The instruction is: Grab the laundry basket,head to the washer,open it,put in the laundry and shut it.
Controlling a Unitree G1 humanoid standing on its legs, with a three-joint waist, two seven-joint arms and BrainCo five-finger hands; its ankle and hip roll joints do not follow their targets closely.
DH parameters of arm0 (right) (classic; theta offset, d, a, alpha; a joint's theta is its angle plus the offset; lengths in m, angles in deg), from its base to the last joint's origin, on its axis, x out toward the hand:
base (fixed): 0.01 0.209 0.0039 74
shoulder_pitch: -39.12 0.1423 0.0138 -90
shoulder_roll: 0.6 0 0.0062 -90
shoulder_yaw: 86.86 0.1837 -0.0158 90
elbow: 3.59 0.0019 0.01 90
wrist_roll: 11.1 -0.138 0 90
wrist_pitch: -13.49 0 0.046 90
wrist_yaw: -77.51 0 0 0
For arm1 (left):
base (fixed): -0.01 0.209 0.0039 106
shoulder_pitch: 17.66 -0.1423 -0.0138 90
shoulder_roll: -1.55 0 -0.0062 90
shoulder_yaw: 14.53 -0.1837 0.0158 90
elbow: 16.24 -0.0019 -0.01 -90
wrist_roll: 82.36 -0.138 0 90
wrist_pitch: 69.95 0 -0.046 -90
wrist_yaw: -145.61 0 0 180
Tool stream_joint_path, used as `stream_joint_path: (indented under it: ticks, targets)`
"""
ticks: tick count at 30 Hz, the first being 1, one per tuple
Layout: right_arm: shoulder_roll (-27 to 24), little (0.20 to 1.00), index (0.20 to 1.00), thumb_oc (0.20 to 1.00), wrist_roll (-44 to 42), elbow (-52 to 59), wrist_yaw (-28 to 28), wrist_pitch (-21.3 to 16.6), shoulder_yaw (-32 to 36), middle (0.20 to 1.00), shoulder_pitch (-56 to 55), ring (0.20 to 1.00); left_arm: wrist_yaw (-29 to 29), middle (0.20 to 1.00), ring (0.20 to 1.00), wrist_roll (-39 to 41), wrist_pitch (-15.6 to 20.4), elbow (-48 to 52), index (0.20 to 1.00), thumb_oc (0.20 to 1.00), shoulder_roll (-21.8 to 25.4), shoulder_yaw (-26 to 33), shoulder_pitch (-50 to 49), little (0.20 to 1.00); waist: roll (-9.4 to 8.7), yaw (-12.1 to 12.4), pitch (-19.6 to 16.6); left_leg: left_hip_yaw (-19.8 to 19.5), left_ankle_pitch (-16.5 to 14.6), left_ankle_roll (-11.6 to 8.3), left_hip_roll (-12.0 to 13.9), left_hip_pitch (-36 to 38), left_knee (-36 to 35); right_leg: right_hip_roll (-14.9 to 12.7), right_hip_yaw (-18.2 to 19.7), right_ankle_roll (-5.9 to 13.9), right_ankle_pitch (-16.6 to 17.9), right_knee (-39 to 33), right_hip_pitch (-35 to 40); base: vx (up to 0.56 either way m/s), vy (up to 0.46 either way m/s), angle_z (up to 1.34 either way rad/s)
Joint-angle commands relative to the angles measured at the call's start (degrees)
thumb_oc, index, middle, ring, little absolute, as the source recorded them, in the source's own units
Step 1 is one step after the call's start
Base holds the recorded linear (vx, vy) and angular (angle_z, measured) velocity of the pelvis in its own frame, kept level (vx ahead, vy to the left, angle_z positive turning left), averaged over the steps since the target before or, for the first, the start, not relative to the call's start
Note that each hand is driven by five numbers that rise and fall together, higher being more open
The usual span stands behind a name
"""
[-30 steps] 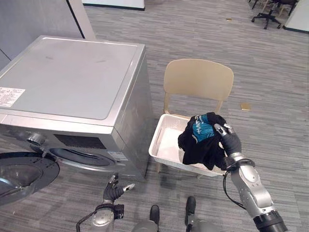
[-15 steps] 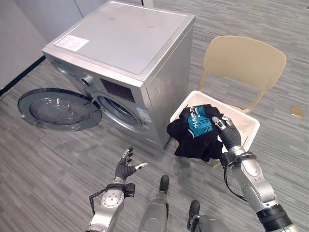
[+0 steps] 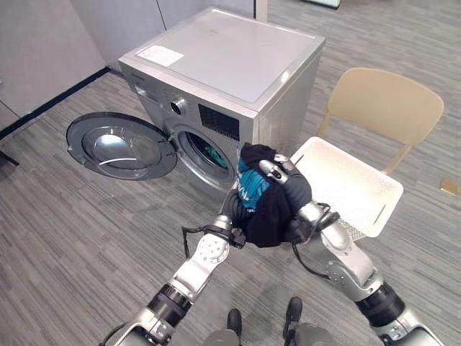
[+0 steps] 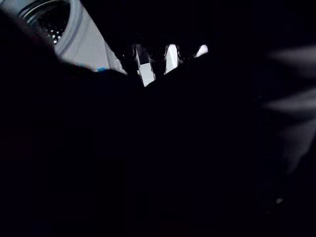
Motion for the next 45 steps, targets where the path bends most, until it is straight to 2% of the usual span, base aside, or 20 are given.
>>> stream_joint_path:
  ticks: [1,2,7,9,10,11,16,17,18,19,21,22,24,25,28,34,37,40,42,45]
  targets:
    - [3.5,0.2,0.2,0.2,-5.4,2.5,1.2,-3.7,-0.4,0.2,2.1,0.2,-2.2,1.0,1.0,-3.0,2.8,-2.5,1.0,1.0,-1.4,-2.2,4.8,1.0,-2.86,-0.5,-4.4,-0.2,-1.3,0.1,-1.6,-1.9,-1.6,1.7,3.3,2.98,-7.7,-3.0,6.9,0.03,0.035,-0.03]
    - [3.9,0.2,0.2,0.2,-6.4,1.6,1.5,-3.4,-1.6,0.2,1.2,0.2,-3.6,0.2,0.2,-3.7,3.0,-2.8,0.2,0.2,-1.6,-2.5,6.0,0.2,-2.99,-0.7,-4.6,0.0,-1.4,0.14,-1.5,-1.5,-1.6,1.7,3.5,3.18,-7.5,-3.1,7.0,0.02,0.025,-0.07]
    - [3.5,0.2,0.2,0.2,-6.9,-1.1,2.1,-2.2,-2.8,0.2,-2.7,0.2,-5.3,0.2,0.2,-3.1,3.2,-0.5,0.2,0.2,-0.9,-1.0,4.4,0.2,-2.95,-0.8,-4.9,0.3,-1.8,0.17,-1.6,-0.8,-1.6,1.6,4.1,3.45,-7.0,-3.8,7.5,0.02,0.007,-0.12]
    - [3.2,0.454,0.454,0.454,-6.6,-1.4,2.1,-1.8,-2.7,0.454,-3.5,0.454,-5.4,0.2,0.2,-3.0,3.4,0.3,0.2,0.2,-0.6,-0.3,3.6,0.2,-2.89,-0.9,-5.0,0.4,-1.9,0.16,-1.6,-0.7,-1.6,1.6,4.1,3.47,-6.9,-4.1,7.8,0.01,-0.002,-0.03]
    - [2.7,0.846,0.846,0.846,-6.1,-2.0,2.1,-1.6,-2.5,0.846,-4.1,0.846,-5.4,0.2,0.2,-2.7,3.5,0.9,0.2,0.2,-0.2,0.4,2.6,0.2,-2.86,-0.8,-5.1,0.4,-1.9,0.12,-1.6,-0.6,-1.6,1.6,4.1,3.53,-6.8,-4.3,7.9,0.02,-0.007,-0.03]
    - [1.9,1.0,1.0,1.0,-5.3,-2.2,1.9,-1.4,-1.9,1.0,-5.1,1.0,-5.6,0.2,0.2,-2.2,3.6,1.5,0.2,0.2,0.1,1.4,1.3,0.2,-2.79,-0.9,-5.2,0.4,-1.9,0.1,-1.7,-0.5,-1.6,1.7,4.2,3.55,-6.8,-4.5,8.1,0.04,-0.014,-0.03]
    - [-0.4,1.0,1.0,1.0,-0.2,-3.1,0.7,-0.9,2.0,1.0,-8.9,1.0,-5.3,0.2,0.2,0.3,3.3,2.2,0.2,0.2,0.4,5.4,-3.9,0.2,-2.55,-1.1,-5.7,0.4,-2.1,0.03,-1.6,0.1,-1.6,1.7,4.3,3.61,-6.8,-5.0,9.0,0.03,-0.019,-0.02]
    - [-2.8,1.0,1.0,1.0,5.5,-2.4,-0.6,-1.2,6.2,1.0,-11.4,1.0,-4.5,0.2,0.2,1.4,3.1,2.4,0.2,0.2,1.2,8.2,-6.9,0.2,-2.39,-1.3,-5.9,0.5,-2.1,-0.01,-1.5,0.3,-1.6,1.8,4.3,3.68,-6.8,-5.1,9.2,0.03,-0.033,0.0]
    - [-2.8,1.0,1.0,1.0,5.5,-2.3,-0.6,-1.1,6.2,1.0,-11.5,1.0,-4.5,0.2,0.2,1.4,3.1,2.4,0.2,0.2,1.2,8.2,-7.0,0.2,-2.38,-1.3,-5.9,0.5,-2.1,-0.01,-1.5,0.4,-1.6,1.8,4.3,3.69,-6.8,-5.1,9.2,0.03,-0.047,-0.01]
    - [-5.4,1.0,1.0,1.0,12.3,-0.8,-1.6,-1.5,10.2,1.0,-13.7,1.0,-3.4,0.2,0.2,2.3,3.2,2.5,0.2,0.2,1.6,10.8,-10.0,0.2,-2.29,-1.5,-6.0,0.5,-2.1,0.02,-1.5,0.5,-1.6,1.9,4.5,3.72,-6.9,-5.1,9.4,0.0,0.0,0.0]
    - [-6.3,1.0,1.0,1.0,14.3,-0.3,-1.9,-1.7,11.7,1.0,-15.0,1.0,-3.1,0.2,0.2,2.7,3.2,2.4,0.2,0.2,1.8,11.8,-11.3,0.2,-2.22,-1.6,-6.1,0.5,-2.1,0.02,-1.4,0.6,-1.6,1.9,4.5,3.73,-6.9,-5.1,9.5,0.01,-0.037,-0.02]
    - [-8.9,1.0,1.0,1.0,19.2,0.3,-2.6,-2.0,15.8,1.0,-17.8,1.0,-1.7,0.2,0.2,4.3,3.3,1.5,0.2,0.2,2.4,14.6,-14.7,0.2,-2.12,-1.8,-6.0,0.5,-2.1,0.03,-1.3,0.7,-1.6,2.0,4.5,3.74,-6.9,-5.0,9.6,0.0,-0.039,-0.03]
    - [-8.9,1.0,1.0,1.0,19.2,0.5,-2.6,-2.0,15.9,1.0,-18.0,1.0,-1.7,0.2,0.2,4.3,3.3,1.6,0.2,0.2,2.4,14.6,-14.8,0.2,-2.09,-1.8,-6.1,0.5,-2.1,0.03,-1.3,0.7,-1.6,2.0,4.6,3.74,-6.9,-5.0,9.6,0.0,-0.02,-0.03]
    - [-11.7,1.0,1.0,1.0,24.0,-0.7,-2.1,-1.7,20.2,1.0,-22.5,1.0,0.4,0.2,0.2,5.4,3.1,-0.8,0.2,0.2,3.0,18.4,-19.4,0.2,-1.87,-2.1,-6.1,0.6,-2.0,0.03,-1.2,0.9,-1.6,2.1,4.7,3.66,-7.0,-4.9,9.6,-0.01,-0.039,-0.07]
    - [-13.0,1.0,1.0,1.0,28.1,-4.9,-1.6,-0.6,24.0,1.0,-27.5,1.0,2.1,0.2,0.2,5.8,2.6,-3.6,0.2,0.2,3.6,22.4,-23.9,0.2,-1.61,-2.2,-5.9,0.5,-1.7,0.03,-1.2,0.9,-1.6,2.2,4.6,3.52,-7.2,-4.7,9.6,-0.03,-0.051,-0.07]
    - [-12.3,1.0,1.0,1.0,32.6,-15.8,-1.6,0.8,27.2,1.0,-30.9,1.0,4.3,0.2,0.2,7.1,0.8,-10.3,0.2,0.2,3.0,28.5,-28.8,0.2,-1.26,-2.0,-5.2,0.2,-1.2,0.09,-1.1,0.8,-1.6,2.5,4.4,3.21,-7.6,-4.6,9.6,-0.02,-0.025,-0.01]
    - [-12.6,1.0,1.0,1.0,35.6,-21.5,-2.4,1.2,27.4,1.0,-30.0,1.0,4.6,0.2,0.2,8.6,-0.3,-15.0,0.2,0.2,2.2,31.4,-29.9,0.2,-1.13,-1.3,-3.5,-0.2,-0.7,0.33,-1.2,0.0,-0.7,2.4,4.3,2.95,-7.8,-4.2,9.2,-0.07,-0.025,0.0]
    - [-13.5,1.0,1.0,1.0,38.3,-25.7,-4.3,1.5,27.2,1.0,-27.9,1.0,4.0,0.2,0.2,9.8,-0.7,-19.3,0.2,0.2,1.5,32.9,-29.0,0.2,-1.32,-0.2,0.0,-0.4,-1.1,-0.04,-1.4,-5.5,5.0,1.3,2.6,2.78,-7.5,-3.5,7.5,-0.19,0.006,0.19]
    - [-13.9,1.0,1.0,1.0,38.8,-26.3,-4.9,1.8,27.2,1.0,-27.2,1.0,3.8,0.2,0.2,9.9,-0.9,-20.1,0.2,0.2,1.4,32.9,-28.3,0.2,-1.37,0.0,0.7,-0.2,-1.2,-0.27,-1.3,-7.6,6.7,0.8,1.6,2.78,-7.4,-3.2,6.6,-0.16,0.012,0.33]
    - [-13.7,1.0,1.0,1.0,40.1,-29.5,-6.3,2.7,26.3,1.0,-26.3,1.0,3.2,0.2,0.2,9.6,-0.9,-20.5,0.2,0.2,1.2,32.2,-27.3,0.2,-1.25,0.2,1.9,5.8,-1.5,-0.2,0.1,-10.1,8.4,-0.8,-2.6,2.97,-7.3,-2.8,5.4,-0.07,0.049,0.75]
